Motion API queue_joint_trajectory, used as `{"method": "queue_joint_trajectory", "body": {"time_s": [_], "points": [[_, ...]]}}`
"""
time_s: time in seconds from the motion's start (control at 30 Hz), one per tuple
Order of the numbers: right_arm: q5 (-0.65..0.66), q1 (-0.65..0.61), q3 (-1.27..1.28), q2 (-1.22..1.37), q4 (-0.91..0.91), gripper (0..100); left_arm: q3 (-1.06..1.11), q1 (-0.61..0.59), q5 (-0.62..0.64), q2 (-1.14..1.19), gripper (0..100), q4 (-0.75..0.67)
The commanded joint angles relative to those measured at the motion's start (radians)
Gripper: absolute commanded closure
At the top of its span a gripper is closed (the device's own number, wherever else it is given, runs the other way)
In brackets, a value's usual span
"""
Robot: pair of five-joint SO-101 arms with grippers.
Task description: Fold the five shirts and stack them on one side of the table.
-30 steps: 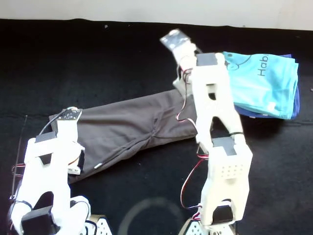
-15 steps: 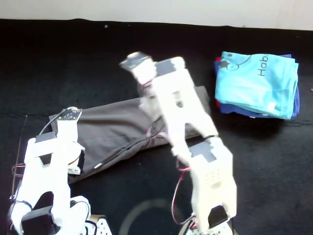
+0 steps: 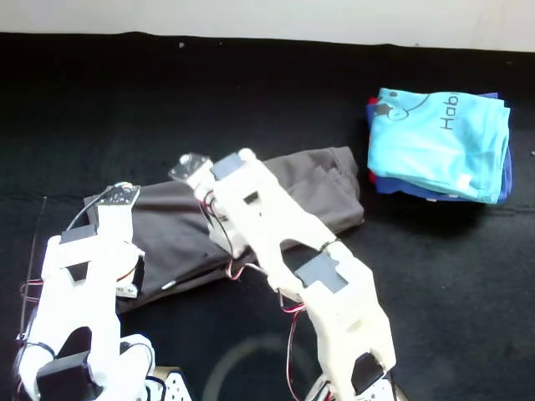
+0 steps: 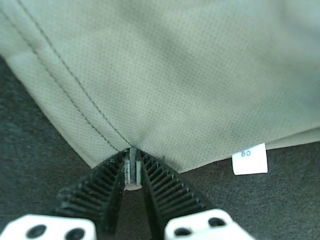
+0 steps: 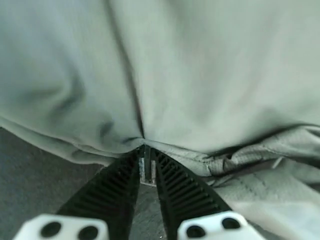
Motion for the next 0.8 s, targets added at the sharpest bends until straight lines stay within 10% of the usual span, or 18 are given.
{"method": "queue_joint_trajectory", "body": {"time_s": [0.0,0.4,0.77], "points": [[-0.005,-0.002,0.015,-0.077,0.015,99.2,0.01,0.015,0.005,0.004,99,-0.014],[-0.003,0.122,-0.056,-0.492,0.027,97.0,-0.188,0.01,0.166,-0.004,98,0.198],[0.061,0.262,-0.064,-0.561,0.231,86.0,-0.481,-0.176,0.222,0.007,77,0.245]]}}
